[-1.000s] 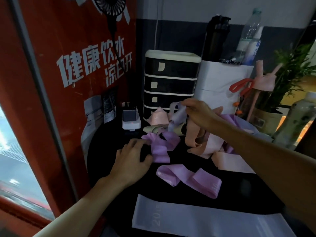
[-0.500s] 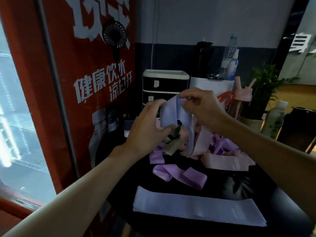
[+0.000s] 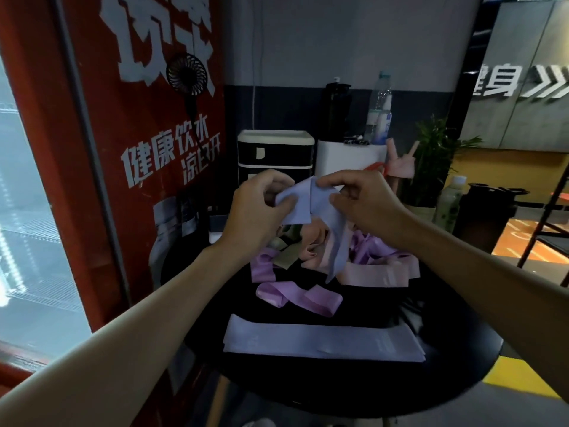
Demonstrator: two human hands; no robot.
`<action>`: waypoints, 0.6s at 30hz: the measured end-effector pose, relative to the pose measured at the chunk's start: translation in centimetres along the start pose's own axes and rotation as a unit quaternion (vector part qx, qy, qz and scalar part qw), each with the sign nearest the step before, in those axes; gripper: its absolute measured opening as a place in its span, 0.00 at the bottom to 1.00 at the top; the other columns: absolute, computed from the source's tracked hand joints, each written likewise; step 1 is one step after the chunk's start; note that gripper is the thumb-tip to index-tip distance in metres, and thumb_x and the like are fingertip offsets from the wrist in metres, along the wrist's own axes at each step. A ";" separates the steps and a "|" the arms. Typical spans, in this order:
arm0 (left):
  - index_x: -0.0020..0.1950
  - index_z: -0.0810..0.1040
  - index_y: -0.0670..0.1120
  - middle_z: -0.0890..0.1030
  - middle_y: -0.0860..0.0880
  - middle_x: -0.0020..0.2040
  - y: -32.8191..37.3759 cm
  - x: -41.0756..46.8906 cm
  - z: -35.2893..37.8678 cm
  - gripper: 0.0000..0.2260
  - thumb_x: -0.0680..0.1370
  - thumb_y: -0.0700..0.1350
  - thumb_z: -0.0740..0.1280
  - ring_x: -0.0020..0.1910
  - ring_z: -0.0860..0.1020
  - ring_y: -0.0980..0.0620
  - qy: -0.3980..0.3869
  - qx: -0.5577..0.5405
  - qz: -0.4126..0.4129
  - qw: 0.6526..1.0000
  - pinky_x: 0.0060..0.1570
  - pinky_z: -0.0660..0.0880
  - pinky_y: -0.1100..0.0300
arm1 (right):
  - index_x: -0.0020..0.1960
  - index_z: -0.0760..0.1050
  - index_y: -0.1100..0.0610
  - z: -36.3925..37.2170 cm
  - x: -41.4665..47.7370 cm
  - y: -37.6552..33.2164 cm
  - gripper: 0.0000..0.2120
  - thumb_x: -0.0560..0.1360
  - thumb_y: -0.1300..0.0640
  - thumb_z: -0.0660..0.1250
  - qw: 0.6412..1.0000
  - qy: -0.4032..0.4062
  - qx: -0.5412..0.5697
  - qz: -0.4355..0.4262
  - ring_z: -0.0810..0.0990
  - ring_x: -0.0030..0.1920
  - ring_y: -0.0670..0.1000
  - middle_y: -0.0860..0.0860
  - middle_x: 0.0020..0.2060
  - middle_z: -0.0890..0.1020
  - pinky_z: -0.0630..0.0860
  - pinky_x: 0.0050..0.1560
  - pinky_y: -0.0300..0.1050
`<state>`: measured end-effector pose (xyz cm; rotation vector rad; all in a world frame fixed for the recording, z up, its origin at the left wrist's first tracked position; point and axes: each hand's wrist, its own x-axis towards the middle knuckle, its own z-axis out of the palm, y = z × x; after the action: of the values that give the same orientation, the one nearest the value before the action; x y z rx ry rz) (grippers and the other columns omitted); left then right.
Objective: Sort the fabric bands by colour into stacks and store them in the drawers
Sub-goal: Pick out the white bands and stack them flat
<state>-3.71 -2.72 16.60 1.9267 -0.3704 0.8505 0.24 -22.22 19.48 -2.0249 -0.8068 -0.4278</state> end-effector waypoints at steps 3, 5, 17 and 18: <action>0.45 0.79 0.54 0.81 0.50 0.38 1.4 0.3 -0.1 0.09 0.77 0.39 0.72 0.38 0.78 0.57 0.006 -0.035 -0.002 0.999 0.39 0.75 0.64 | 0.54 0.73 0.56 -0.3 -0.6 -0.7 0.14 0.75 0.71 0.66 0.998 -0.006 0.064 0.010 0.76 0.34 0.39 0.49 0.42 0.83 0.71 0.35 0.31; 0.45 0.81 0.49 0.81 0.50 0.35 2.3 0.5 -0.2 0.05 0.77 0.39 0.71 0.35 0.78 0.57 0.001 -0.062 -0.008 0.998 0.38 0.76 0.64 | 0.58 0.69 0.54 -0.4 -0.8 -1.1 0.16 0.75 0.67 0.68 0.995 -0.003 0.095 0.015 0.79 0.38 0.44 0.55 0.43 0.84 0.76 0.37 0.36; 0.53 0.80 0.46 0.83 0.50 0.41 5.5 0.3 -0.9 0.14 0.85 0.48 0.56 0.36 0.79 0.58 -0.040 -0.146 -0.116 0.982 0.38 0.74 0.62 | 0.43 0.76 0.64 0.1 -0.4 -2.8 0.12 0.79 0.56 0.65 0.995 0.076 0.057 0.001 0.77 0.37 0.61 0.69 0.41 0.79 0.75 0.39 0.54; 0.54 0.79 0.47 0.83 0.51 0.42 5.6 0.2 -0.9 0.10 0.84 0.45 0.59 0.37 0.80 0.60 -0.043 -0.148 -0.108 0.982 0.38 0.74 0.64 | 0.43 0.76 0.64 0.1 -0.4 -3.0 0.13 0.79 0.55 0.65 0.995 0.079 0.062 0.000 0.75 0.36 0.59 0.70 0.41 0.79 0.74 0.38 0.53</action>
<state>-7.14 -4.71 20.68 1.6924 -0.3135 0.5379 -2.09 -21.12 20.98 -1.8503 -0.7173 -0.5182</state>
